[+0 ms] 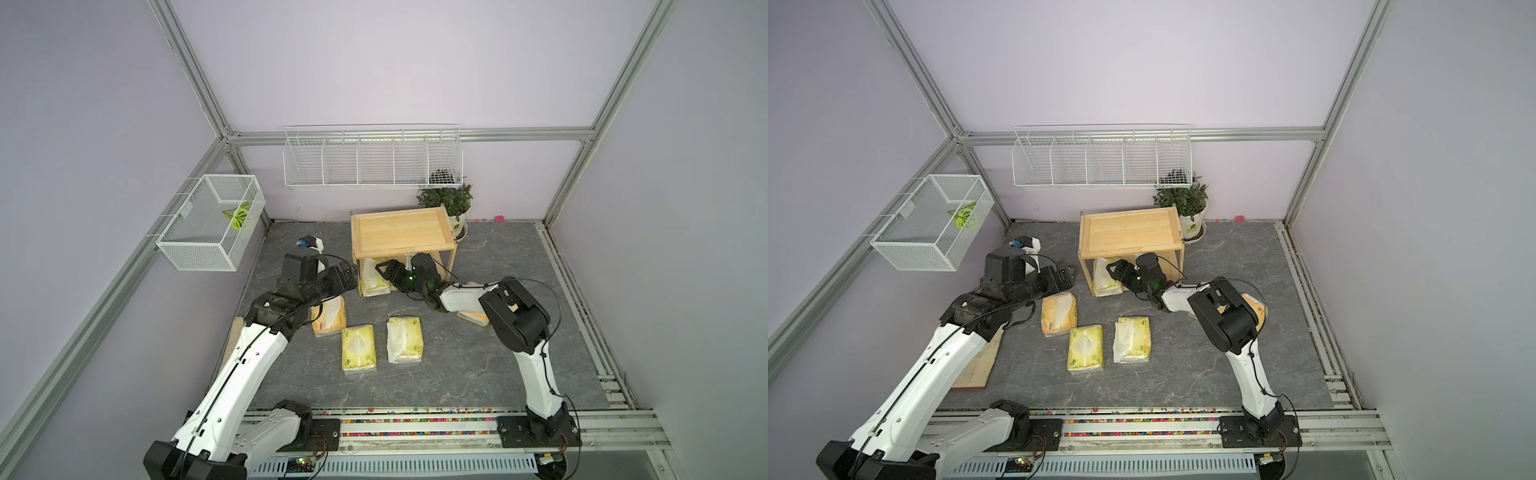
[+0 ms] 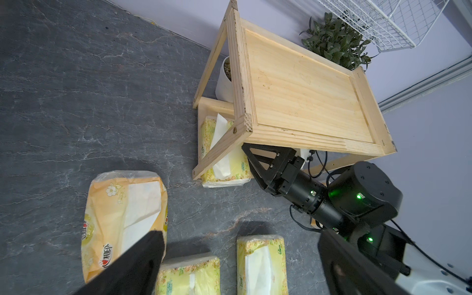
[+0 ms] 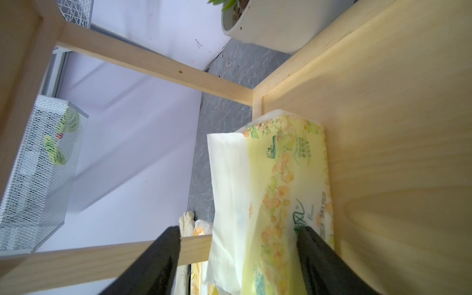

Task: Place the tissue boxes on the shelf by color
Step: Place a box of tissues on the shelf, then pick up the box of tissues from the center of the board.

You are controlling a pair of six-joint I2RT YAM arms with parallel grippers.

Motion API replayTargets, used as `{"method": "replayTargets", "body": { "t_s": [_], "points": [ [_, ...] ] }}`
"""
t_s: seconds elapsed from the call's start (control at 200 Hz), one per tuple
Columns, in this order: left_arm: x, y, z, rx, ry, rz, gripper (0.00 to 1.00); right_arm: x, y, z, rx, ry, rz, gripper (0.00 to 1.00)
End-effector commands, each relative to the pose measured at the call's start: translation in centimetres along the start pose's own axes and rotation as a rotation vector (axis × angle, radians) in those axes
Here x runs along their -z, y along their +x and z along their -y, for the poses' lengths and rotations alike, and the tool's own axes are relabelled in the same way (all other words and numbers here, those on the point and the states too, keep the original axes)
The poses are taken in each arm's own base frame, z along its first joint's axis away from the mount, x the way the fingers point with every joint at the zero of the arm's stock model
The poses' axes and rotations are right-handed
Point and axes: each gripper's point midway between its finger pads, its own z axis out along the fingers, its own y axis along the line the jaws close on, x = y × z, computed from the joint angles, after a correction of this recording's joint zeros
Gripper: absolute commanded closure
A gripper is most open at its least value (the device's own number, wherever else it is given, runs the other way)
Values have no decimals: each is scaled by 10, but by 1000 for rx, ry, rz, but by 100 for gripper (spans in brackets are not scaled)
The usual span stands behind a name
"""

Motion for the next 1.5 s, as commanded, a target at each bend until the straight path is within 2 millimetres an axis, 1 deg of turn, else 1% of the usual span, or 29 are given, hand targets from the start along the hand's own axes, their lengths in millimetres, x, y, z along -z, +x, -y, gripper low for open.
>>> {"method": "replayTargets", "body": {
  "t_s": [0.0, 0.13, 0.25, 0.4, 0.495, 0.645, 0.775, 0.84, 0.915, 1.03, 1.14, 1.19, 1.355, 1.495],
  "points": [
    [3, 0, -1, 2, 5, 9, 0, -8, 7, 1, 15, 6, -33, 23],
    [4, 1, 0, 4, 11, 10, 0, -9, 8, 4, 37, 21, -41, 23],
    [4, 1, -1, 4, 9, 8, 0, 1, 7, 5, 60, 36, -31, 22],
    [4, 0, 1, -3, 15, 9, 0, 26, 7, 1, 97, 55, -8, 22],
    [4, -2, 3, -6, 22, 13, 0, 43, 9, -6, 122, 55, -7, 22],
    [4, -1, 6, -11, 39, 11, 0, 67, 17, -13, 152, 55, -24, 21],
    [4, 4, 10, -25, 72, -10, 0, 91, 28, -18, 157, 58, -47, 22],
    [4, 11, 11, -20, 90, -32, 0, 105, 36, -17, 160, 77, -74, 22],
    [4, 23, 14, -12, 123, -73, 0, 123, 45, -18, 161, 89, -102, 22],
    [7, 43, 19, -21, 148, -115, 0, 152, 65, -14, 176, 112, -161, 21],
    [9, 58, 19, -24, 150, -132, 0, 172, 83, -11, 189, 116, -224, 21],
    [8, 65, 20, -18, 160, -144, 0, 181, 91, -6, 186, 129, -241, 21],
    [4, 85, 23, 21, 188, -166, 0, 206, 104, 12, 146, 160, -238, 21],
    [-6, 110, 36, 37, 218, -214, 0, 222, 120, 32, 83, 171, -243, 21]
  ]
}}
